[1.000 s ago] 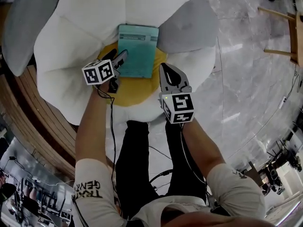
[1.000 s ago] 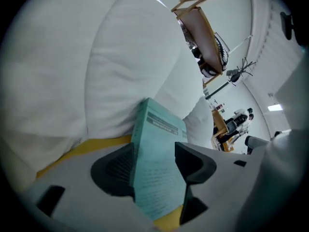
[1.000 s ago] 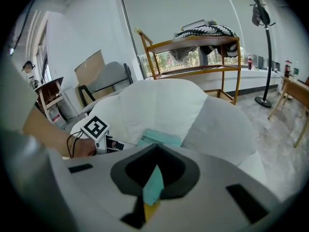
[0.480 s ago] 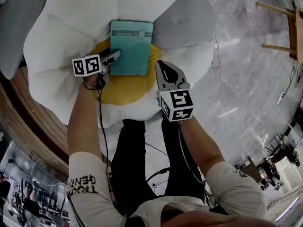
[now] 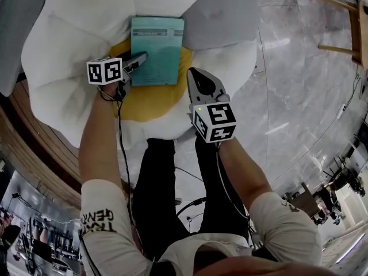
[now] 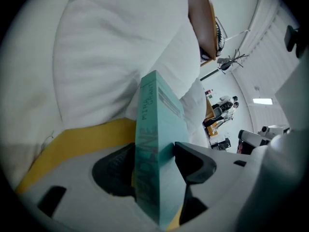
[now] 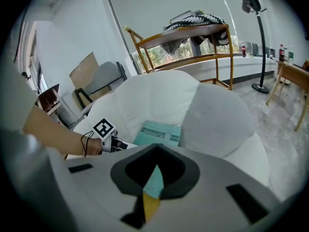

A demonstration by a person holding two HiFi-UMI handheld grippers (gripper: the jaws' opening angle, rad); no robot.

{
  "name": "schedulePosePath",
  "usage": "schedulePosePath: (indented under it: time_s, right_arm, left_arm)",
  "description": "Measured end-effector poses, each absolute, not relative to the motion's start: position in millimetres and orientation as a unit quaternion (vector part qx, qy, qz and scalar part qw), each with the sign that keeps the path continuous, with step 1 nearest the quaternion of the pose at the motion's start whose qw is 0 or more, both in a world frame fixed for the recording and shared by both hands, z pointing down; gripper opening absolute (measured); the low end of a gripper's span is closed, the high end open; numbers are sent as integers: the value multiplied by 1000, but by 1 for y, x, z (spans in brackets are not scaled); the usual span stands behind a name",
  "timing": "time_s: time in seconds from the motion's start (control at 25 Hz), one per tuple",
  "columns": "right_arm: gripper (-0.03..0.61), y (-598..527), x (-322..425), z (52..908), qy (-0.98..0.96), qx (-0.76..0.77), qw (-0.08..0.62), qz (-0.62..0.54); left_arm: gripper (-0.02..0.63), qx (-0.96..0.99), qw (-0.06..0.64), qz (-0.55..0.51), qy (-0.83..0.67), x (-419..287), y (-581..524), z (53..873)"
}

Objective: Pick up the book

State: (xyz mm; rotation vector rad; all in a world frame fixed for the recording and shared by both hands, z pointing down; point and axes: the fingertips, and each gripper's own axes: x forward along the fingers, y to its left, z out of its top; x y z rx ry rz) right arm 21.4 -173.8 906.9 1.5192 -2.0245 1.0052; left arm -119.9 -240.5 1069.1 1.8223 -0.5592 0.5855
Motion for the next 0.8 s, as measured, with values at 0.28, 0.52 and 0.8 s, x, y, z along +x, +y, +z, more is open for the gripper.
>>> schedulePosePath:
  time_s: [0.28,0.52,0.8]
  right_arm:
    - [28,-167,9,891,-730,537,198,373]
    - [28,-177,6,869,-738,527,186,378]
    - [28,-186,-7,823,-755,513,187,363]
  left_arm:
    - [212,776,534,247,-230,-125,-230,1036]
    - [197,770,533,236,-258,-125,-215,1009]
    - [193,762,504,219,-343,-131,-187,942]
